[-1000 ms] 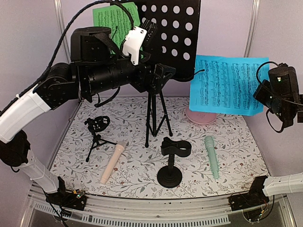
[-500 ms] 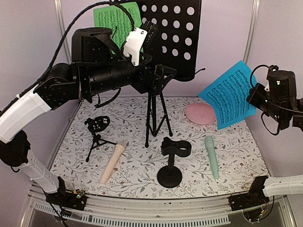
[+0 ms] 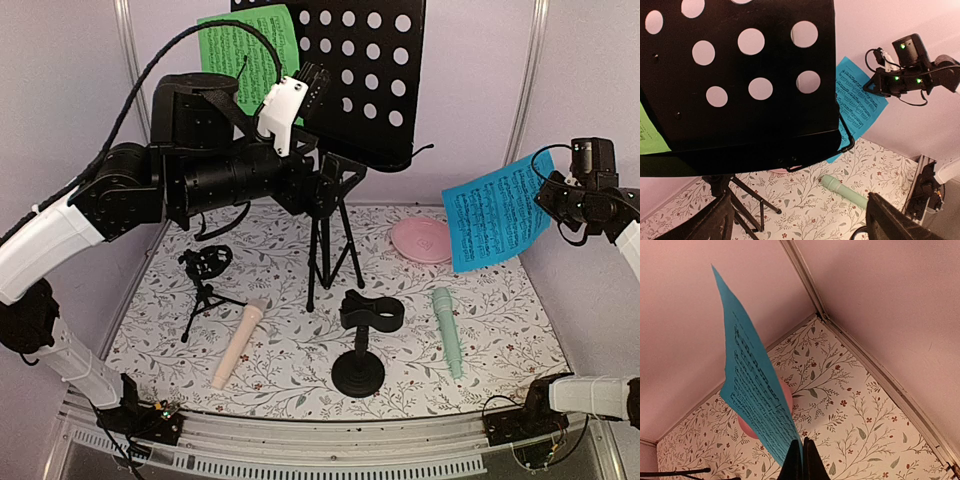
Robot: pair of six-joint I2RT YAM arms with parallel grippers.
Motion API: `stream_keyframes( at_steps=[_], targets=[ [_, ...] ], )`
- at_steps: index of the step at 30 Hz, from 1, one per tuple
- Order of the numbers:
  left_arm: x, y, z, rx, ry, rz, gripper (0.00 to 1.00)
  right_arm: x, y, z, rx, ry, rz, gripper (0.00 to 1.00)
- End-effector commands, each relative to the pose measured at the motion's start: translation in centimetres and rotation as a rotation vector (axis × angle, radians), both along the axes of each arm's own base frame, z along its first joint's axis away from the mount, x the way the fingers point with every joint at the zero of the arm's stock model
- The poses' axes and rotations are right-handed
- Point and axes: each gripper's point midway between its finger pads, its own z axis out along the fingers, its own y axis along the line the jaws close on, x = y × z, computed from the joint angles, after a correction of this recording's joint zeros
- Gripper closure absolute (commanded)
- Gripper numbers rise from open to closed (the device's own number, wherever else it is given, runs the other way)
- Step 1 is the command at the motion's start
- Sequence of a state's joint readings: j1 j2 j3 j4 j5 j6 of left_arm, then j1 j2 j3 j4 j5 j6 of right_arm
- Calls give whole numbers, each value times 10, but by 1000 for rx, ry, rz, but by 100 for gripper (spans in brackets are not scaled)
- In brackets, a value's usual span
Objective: Pack up the instrument practice props
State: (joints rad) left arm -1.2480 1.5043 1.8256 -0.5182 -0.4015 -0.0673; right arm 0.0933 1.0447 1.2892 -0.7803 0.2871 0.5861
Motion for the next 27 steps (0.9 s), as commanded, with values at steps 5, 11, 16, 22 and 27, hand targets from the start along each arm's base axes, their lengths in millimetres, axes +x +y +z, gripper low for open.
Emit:
stream_keyframes(
  at_steps=[5,11,16,22,27],
  targets=[
    [-16,26,-2,-41,56,6,8,-28,-21,-77,119,88,-106,100],
    [-17,26,-8,-27,69,2,8,-66,-31,-149,239,141,-282,100],
    [-18,24,-13,-14,73,-9,8,-87,-37,-179,289,147,-377,100],
    [-20,21,-26,11,98,-17,8,-107,-36,-209,360,162,-436,97],
    [-17,28,-46,47,126,3,8,-118,-33,-229,399,234,-475,90]
  ],
)
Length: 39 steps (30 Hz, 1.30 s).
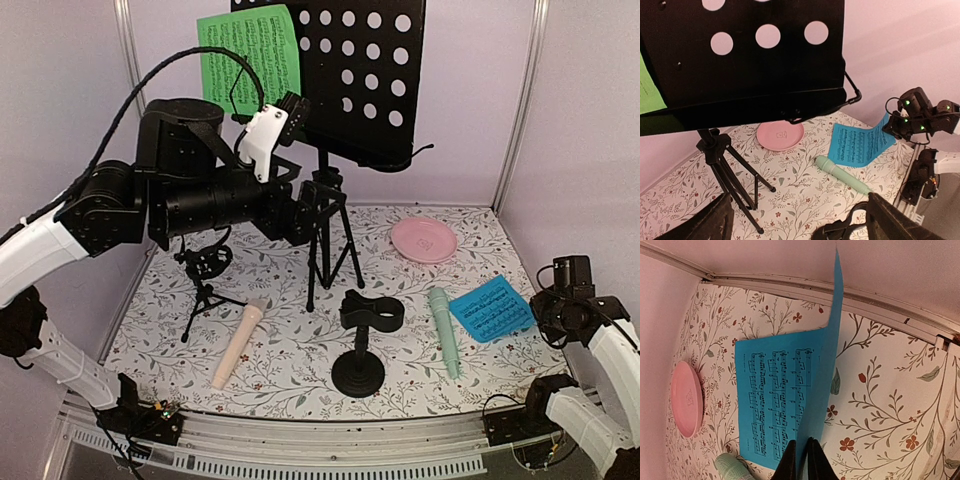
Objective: Pack up the instrument practice props
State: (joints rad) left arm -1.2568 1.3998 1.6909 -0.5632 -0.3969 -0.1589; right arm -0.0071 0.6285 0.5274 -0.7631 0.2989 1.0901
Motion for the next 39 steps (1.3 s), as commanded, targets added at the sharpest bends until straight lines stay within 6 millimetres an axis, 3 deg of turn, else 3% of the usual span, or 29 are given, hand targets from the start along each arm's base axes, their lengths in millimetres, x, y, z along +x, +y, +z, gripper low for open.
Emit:
stream_keyframes(
  at_steps=[1,5,7,11,17,23,34,39],
  targets=[
    [-4,6,-22,38,42,-4,8,-11,1,-17,54,48,-55,89],
    [4,19,-38,59,69,-3,7,-15,3,-21,83,57,-73,82],
    [12,28,-47,75,83,-4,7,-19,4,-21,99,73,-88,73],
    [32,45,-62,85,146,-7,7,-21,8,-14,128,100,-93,66],
    [59,58,-84,128,199,34,8,-11,13,2,126,83,-32,51],
    [88,70,-103,130,239,144,8,3,19,4,83,109,85,42],
    [129,77,-110,137,290,294,8,45,7,54,-156,123,260,23],
    [145,82,-98,114,296,343,7,78,11,99,-266,-3,371,22]
  ],
)
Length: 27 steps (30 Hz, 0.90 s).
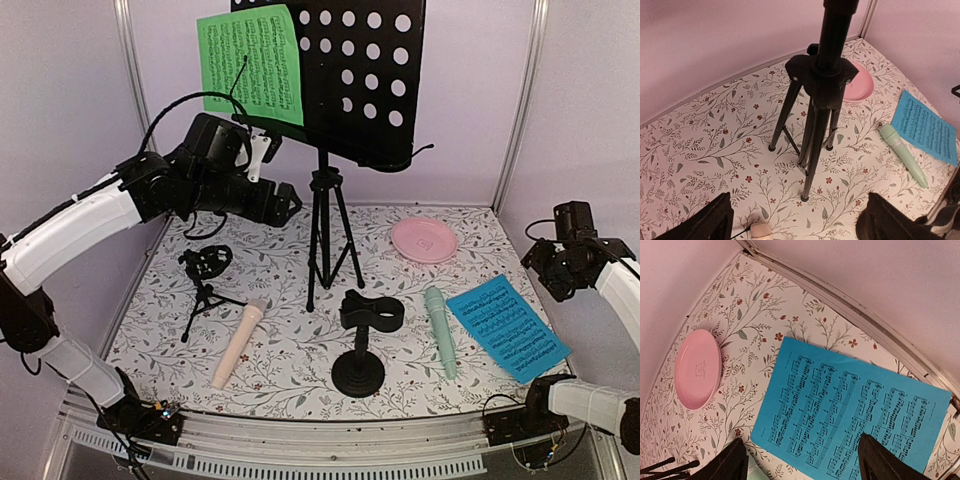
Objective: Pack up the instrument practice props
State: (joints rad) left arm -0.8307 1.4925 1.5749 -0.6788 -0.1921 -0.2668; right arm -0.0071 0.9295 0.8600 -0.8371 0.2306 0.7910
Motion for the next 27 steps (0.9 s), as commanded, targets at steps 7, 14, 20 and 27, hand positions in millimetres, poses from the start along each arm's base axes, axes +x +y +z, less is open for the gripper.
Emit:
stream_keyframes(
  at_steps=[7,14,20,27],
  targets=[
    [32,7,41,-44,-43,81,7,58,32,108,-173,-436,375,22],
    [49,14,75,-105,-91,129,7,67,74,150,-194,-629,644,22],
    [50,14,97,-140,-101,142,8,63,108,180,-129,-768,812,22],
    [40,24,126,-206,-134,157,9,50,137,218,-60,-861,973,22]
  ],
)
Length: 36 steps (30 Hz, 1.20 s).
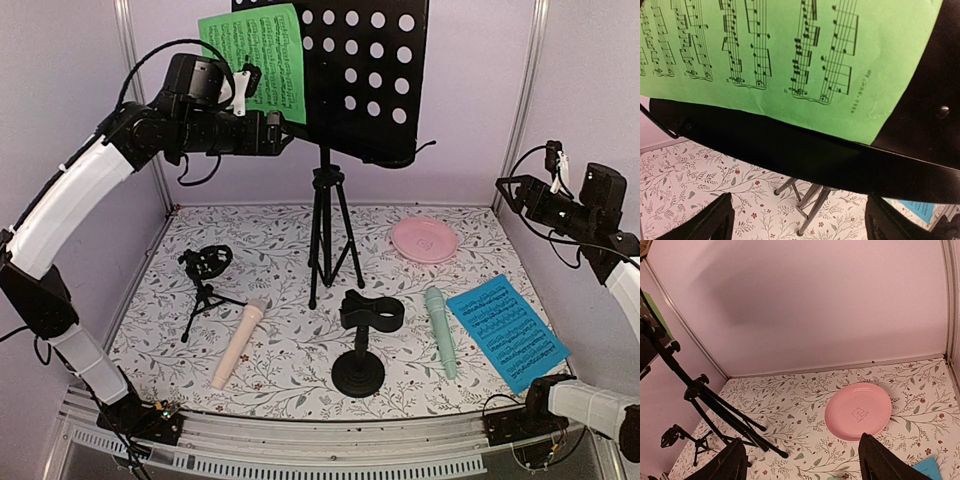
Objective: Pack up the instrument practice props
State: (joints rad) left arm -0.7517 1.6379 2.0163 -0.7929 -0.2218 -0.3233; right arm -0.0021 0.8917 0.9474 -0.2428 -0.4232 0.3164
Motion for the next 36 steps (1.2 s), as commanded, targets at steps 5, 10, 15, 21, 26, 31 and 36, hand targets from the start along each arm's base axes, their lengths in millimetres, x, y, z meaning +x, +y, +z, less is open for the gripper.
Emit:
stream_keyframes(
  at_steps=[5,10,15,21,26,31,36],
  targets=[
    [-8,20,56,-68,-108,32,10,-29,50,81,56,-203,300,22],
    [-11,29,89,-130,-167,57,11,-48,77,125,66,-307,445,21],
    [-8,29,113,-191,-237,57,13,-59,100,165,43,-384,528,21],
    [4,10,145,-237,-369,-8,13,-63,146,194,16,-455,644,21],
    [20,-6,167,-302,-451,-16,14,-48,172,204,-3,-488,636,23],
    [29,-18,182,-428,-499,-33,15,-32,191,193,-19,-485,627,26],
    [35,-21,201,-520,-563,-44,15,-25,216,177,-28,-459,652,29]
  ],
)
